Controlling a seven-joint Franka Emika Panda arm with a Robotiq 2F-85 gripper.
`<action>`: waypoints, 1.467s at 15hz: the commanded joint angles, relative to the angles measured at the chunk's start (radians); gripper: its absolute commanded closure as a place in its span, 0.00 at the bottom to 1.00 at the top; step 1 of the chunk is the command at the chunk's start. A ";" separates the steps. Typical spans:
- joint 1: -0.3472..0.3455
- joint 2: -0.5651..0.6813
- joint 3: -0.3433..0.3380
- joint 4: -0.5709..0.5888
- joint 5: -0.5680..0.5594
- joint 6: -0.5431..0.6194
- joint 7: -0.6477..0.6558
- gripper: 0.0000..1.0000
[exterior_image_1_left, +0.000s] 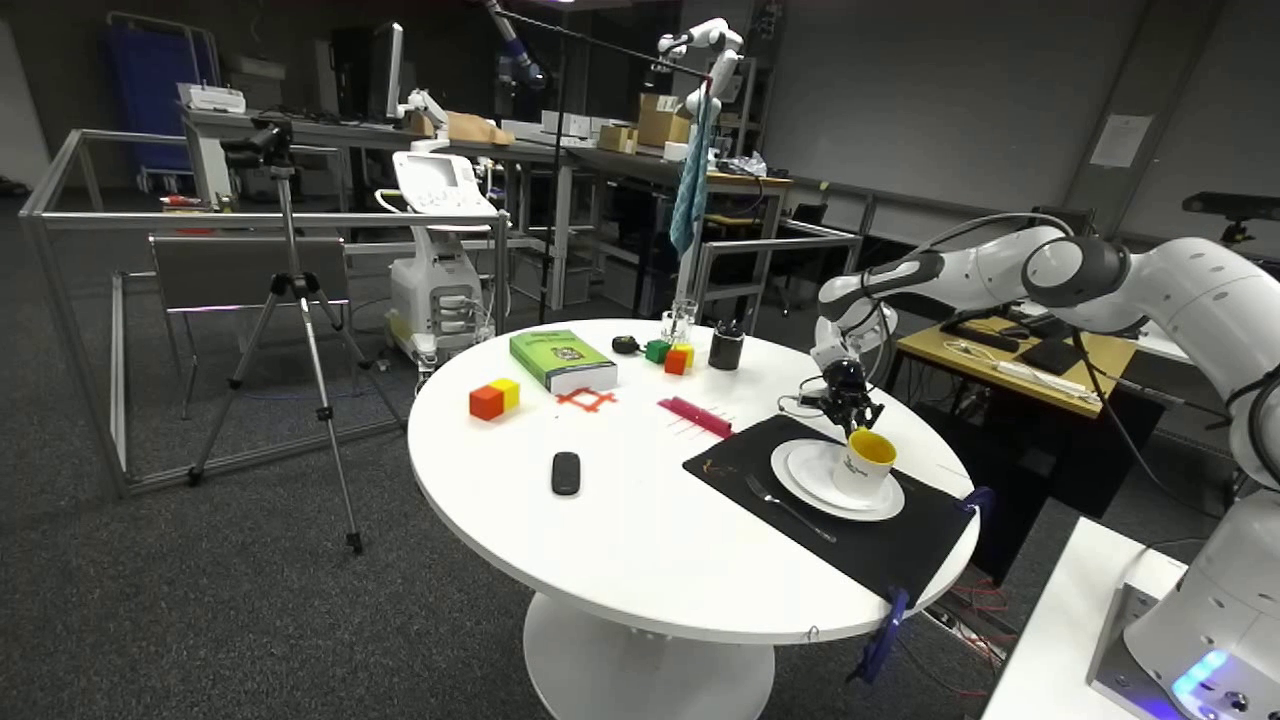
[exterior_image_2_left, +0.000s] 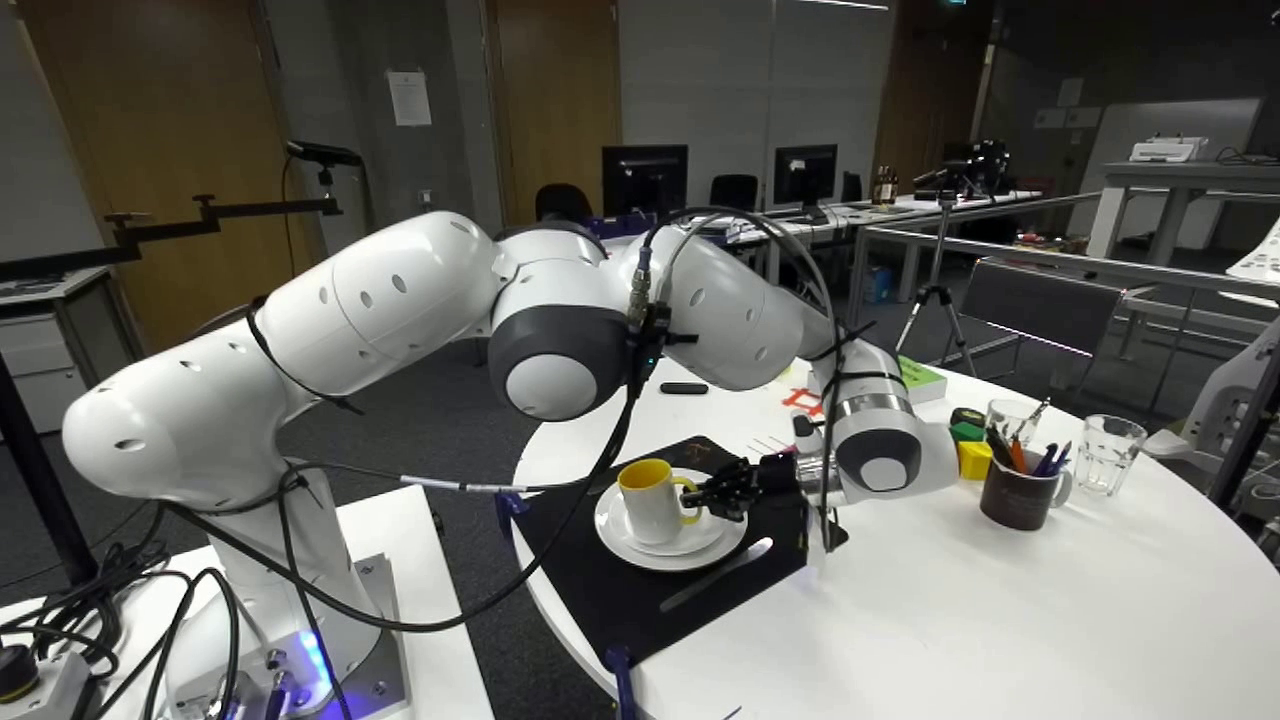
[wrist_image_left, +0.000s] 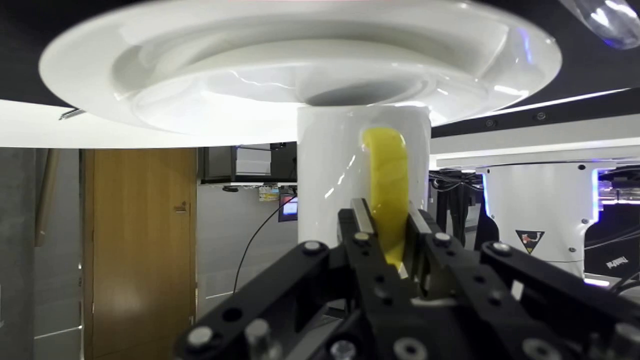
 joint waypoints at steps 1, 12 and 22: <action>-0.006 0.018 0.012 0.047 0.002 -0.047 0.000 0.56; -0.005 -0.007 0.007 0.040 0.010 -0.041 0.004 0.20; -0.020 -0.170 0.006 -0.044 0.026 0.045 0.020 0.00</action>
